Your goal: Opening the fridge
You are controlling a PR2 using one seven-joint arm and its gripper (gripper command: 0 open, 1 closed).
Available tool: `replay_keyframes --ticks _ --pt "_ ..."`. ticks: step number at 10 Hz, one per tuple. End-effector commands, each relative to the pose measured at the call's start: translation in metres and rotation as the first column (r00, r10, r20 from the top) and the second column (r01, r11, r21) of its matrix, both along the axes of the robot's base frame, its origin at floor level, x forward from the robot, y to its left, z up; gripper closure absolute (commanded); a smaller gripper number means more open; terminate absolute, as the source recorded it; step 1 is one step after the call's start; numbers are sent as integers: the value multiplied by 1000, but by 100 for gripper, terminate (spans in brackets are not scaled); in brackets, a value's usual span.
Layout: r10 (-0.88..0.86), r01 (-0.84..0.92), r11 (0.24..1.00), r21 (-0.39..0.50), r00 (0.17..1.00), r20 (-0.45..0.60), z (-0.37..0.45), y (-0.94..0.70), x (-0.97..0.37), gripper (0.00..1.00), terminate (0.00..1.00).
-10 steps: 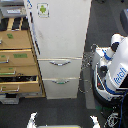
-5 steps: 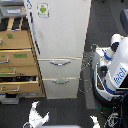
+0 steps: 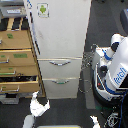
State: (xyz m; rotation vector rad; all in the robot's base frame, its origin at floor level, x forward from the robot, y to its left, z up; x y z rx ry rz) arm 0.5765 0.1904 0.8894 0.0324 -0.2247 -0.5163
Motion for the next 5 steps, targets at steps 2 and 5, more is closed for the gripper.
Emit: replay_keyframes --ticks 2,5 --pt "605 -602 796 62 796 -34 107 113 146 0 0" --pt "626 -626 778 58 779 15 149 111 181 0 0"
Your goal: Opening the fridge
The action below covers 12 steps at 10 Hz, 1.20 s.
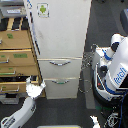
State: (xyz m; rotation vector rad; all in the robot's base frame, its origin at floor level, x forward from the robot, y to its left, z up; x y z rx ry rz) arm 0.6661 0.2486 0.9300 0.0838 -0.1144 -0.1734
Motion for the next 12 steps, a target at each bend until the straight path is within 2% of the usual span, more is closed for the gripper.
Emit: replay_keyframes --ticks 1,12 --pt "312 -317 948 39 945 98 115 52 97 0 0" --pt "202 -208 976 66 975 95 151 2 173 0 0"
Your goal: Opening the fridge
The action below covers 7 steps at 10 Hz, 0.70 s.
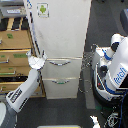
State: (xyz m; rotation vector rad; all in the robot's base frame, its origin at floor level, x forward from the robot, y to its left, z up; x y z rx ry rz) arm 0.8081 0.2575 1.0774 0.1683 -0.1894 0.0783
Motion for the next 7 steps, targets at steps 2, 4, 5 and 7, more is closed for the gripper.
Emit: replay_keyframes --ticks 2,4,5,7 --pt "-50 50 999 3 999 -15 -1 -7 47 0 0" --pt "-74 74 997 2 997 -10 -4 -9 57 0 0" --pt "-81 81 997 9 997 -13 -4 -1 65 0 0" --pt "-70 71 997 35 997 -10 -1 19 70 0 0"
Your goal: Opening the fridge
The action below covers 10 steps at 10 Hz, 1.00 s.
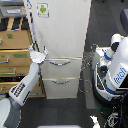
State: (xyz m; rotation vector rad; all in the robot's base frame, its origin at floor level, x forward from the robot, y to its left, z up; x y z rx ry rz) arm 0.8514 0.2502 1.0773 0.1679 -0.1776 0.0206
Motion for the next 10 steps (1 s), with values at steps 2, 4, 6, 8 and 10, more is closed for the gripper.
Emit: replay_keyframes --ticks 2,4,6,8,10 --pt "-30 29 999 37 999 20 -4 49 34 0 0" --pt "-37 36 999 36 999 16 -5 50 42 0 0" --pt "-54 54 998 32 999 3 -9 40 61 0 0" --pt "-72 72 997 29 997 10 -5 34 72 0 0" --pt "-98 96 991 -94 995 -11 -1 35 80 0 0"
